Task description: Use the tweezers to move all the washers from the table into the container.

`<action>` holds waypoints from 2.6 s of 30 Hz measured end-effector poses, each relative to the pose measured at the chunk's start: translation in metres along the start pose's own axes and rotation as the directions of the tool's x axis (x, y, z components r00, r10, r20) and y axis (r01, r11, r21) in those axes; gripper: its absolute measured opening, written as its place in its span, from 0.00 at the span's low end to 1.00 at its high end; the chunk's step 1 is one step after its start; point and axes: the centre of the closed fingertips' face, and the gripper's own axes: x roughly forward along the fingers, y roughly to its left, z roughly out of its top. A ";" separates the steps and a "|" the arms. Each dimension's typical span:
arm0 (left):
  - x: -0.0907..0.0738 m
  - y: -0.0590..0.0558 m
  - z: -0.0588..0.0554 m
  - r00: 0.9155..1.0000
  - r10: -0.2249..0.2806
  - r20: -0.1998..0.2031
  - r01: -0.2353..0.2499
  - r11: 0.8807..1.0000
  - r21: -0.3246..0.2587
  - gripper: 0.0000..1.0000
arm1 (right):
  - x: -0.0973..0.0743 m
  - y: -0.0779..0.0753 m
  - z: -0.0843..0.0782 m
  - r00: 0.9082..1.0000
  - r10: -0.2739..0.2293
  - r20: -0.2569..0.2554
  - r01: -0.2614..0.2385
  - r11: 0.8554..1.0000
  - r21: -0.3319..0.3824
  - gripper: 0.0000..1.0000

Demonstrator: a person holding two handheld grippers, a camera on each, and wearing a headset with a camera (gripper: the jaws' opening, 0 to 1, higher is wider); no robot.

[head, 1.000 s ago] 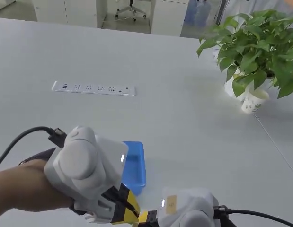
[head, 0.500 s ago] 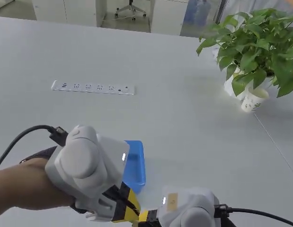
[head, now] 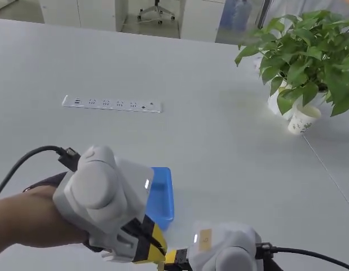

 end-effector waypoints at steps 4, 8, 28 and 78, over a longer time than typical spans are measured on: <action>-0.003 0.000 0.002 1.000 0.001 -0.001 -0.001 1.000 0.000 0.05 | -0.001 0.000 0.003 1.000 0.003 -0.001 -0.003 1.000 -0.008 0.09; -0.007 0.000 0.004 1.000 0.004 0.001 -0.004 1.000 -0.001 0.05 | -0.004 0.000 0.007 1.000 0.008 0.004 -0.008 1.000 -0.014 0.09; -0.043 0.010 0.019 0.999 0.046 -0.005 -0.046 0.999 0.003 0.05 | -0.016 -0.013 0.044 1.000 0.013 0.027 -0.011 0.997 -0.072 0.09; -0.070 0.088 -0.009 0.991 0.105 -0.078 -0.106 0.994 -0.006 0.05 | 0.018 -0.089 0.077 0.998 0.002 0.070 0.005 0.995 -0.103 0.09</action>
